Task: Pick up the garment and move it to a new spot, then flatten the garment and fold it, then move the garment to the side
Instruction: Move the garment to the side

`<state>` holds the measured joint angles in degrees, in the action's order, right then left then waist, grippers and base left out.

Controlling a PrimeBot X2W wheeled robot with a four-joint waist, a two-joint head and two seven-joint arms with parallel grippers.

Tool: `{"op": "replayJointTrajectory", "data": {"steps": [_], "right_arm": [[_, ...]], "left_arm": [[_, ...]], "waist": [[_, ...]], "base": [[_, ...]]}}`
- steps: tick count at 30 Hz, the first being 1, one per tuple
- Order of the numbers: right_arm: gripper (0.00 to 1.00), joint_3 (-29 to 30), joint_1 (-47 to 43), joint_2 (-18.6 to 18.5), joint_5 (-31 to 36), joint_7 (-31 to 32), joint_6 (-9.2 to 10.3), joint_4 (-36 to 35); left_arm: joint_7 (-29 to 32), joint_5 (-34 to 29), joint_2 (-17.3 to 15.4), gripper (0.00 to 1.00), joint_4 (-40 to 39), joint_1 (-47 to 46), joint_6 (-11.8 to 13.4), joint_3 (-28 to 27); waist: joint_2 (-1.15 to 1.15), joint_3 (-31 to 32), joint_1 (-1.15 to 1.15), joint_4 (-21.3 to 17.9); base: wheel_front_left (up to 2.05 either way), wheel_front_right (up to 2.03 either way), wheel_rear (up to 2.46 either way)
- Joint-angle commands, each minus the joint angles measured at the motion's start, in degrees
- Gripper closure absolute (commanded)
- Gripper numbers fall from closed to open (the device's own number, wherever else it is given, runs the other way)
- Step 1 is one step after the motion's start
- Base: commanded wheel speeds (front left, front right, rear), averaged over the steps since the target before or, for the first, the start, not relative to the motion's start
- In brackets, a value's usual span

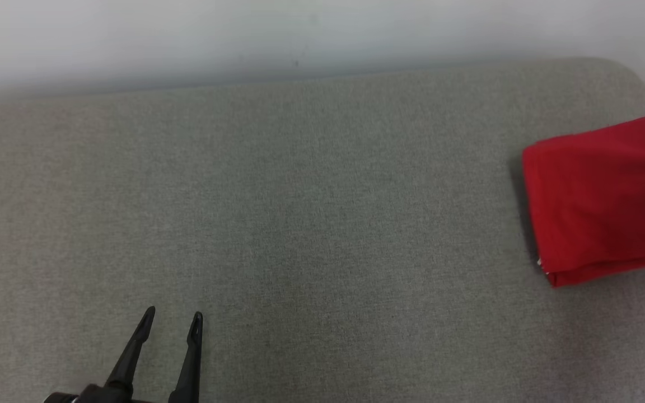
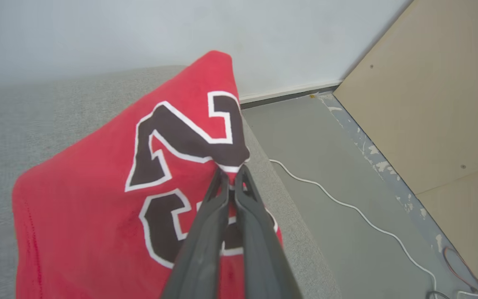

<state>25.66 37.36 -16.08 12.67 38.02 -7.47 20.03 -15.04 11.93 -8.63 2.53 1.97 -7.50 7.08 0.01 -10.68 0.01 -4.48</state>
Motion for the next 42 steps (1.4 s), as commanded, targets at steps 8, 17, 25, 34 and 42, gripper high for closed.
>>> {"op": "replayJointTrajectory", "data": {"steps": [8, 17, 25, 34, 42], "right_arm": [[1.0, 13.56, 3.55, 1.48, 11.04, -9.84, -0.03, 5.36], [0.0, 13.94, 4.47, 3.39, 17.78, -25.56, -0.03, 7.71], [0.0, 3.43, 2.74, 4.82, 14.3, -37.75, -0.03, 11.86], [0.0, -11.54, -11.1, 6.52, 0.32, -44.35, -0.03, 7.67], [0.0, -16.97, -27.94, 8.41, -10.18, -45.6, -0.03, -1.28]], "left_arm": [[-0.07, -0.52, -3.79, 0.0, -1.4, -1.5, 0.09, 1.69], [-0.07, -0.63, -3.01, 0.0, -4.61, -1.98, 0.09, 1.06], [-0.08, 1.51, 0.71, 0.0, -4.17, 0.19, 0.3, -1.56], [-0.07, 3.0, 4.11, 0.0, -1.13, 4.48, 1.42, -6.31], [-0.07, 3.2, 5.21, 0.0, 4.48, 5.75, 1.72, -8.8]], "waist": [[-0.01, -6.85, -0.01, 0.88], [-0.01, -5.24, -0.01, 0.56], [-0.01, 1.66, -0.01, 0.1], [-0.01, 12.37, -0.01, 2.18], [-0.01, 17.27, -0.01, 4.16]], "base": [[0.0, 0.0, 0.0], [0.0, 0.0, 0.0], [0.0, 0.0, 0.0], [0.0, 0.0, 0.0], [0.0, 0.0, 0.0]]}}
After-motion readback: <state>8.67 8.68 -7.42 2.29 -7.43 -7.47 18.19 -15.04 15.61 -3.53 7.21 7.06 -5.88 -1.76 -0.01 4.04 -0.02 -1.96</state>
